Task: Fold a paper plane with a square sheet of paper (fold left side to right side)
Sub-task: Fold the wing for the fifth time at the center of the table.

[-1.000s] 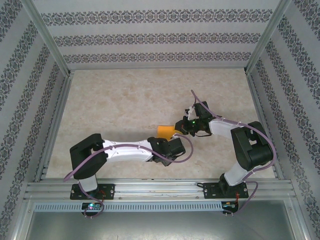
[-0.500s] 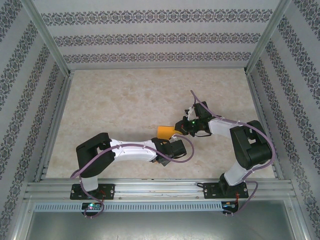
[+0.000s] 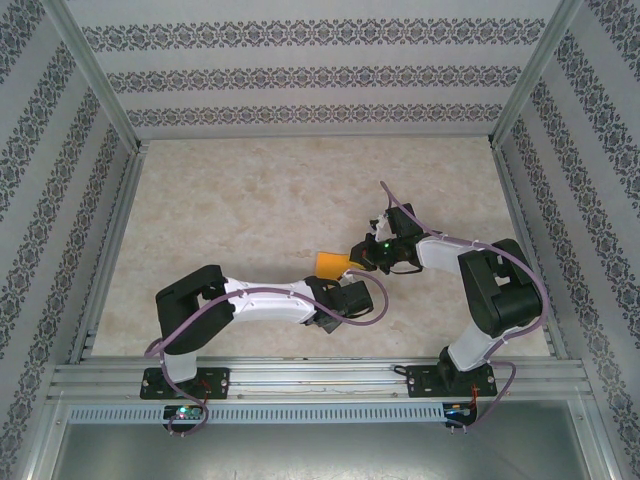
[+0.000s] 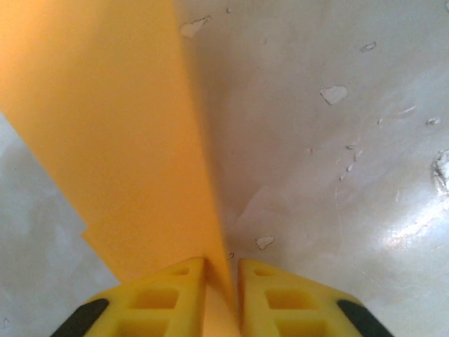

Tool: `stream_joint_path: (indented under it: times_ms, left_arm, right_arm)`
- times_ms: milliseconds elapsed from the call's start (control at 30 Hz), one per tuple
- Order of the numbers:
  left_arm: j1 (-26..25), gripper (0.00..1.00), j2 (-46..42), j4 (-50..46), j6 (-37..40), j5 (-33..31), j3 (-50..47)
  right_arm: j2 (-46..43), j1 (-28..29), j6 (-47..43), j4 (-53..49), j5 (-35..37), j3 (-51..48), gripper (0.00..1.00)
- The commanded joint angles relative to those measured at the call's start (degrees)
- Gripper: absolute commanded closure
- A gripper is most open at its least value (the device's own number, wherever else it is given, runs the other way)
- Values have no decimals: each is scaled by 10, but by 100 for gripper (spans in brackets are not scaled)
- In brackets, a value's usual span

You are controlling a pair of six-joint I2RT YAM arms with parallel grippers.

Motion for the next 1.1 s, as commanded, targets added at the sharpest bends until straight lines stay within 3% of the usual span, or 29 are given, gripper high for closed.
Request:
stream_joint_path:
  times_ms: [0, 200, 367, 500, 733, 933, 1067]
  left_arm:
    - [-9, 85, 8, -19, -14, -17, 12]
    - [-3, 94, -9, -12, -28, -23, 0]
    - [12, 100, -37, 9, -32, 9, -17]
    - [35, 100, -60, 39, -34, 79, -32]
    - [95, 100, -70, 85, -67, 232, -51]
    - [134, 100, -57, 139, -116, 340, -58]
    - [154, 100, -61, 237, -173, 396, -96]
  right_arm:
    - [6, -6, -1, -9, 9, 14, 100]
    - [-16, -16, -10, -17, 23, 6, 100]
    - [-58, -40, -30, -37, 48, -9, 84]
    - [-114, -70, -60, -60, 78, -30, 70]
    - [-206, -110, -106, -71, 102, -80, 58]
    - [-233, -111, -132, -64, 91, -104, 55]
    - [-233, -110, -137, -43, 72, -120, 55]
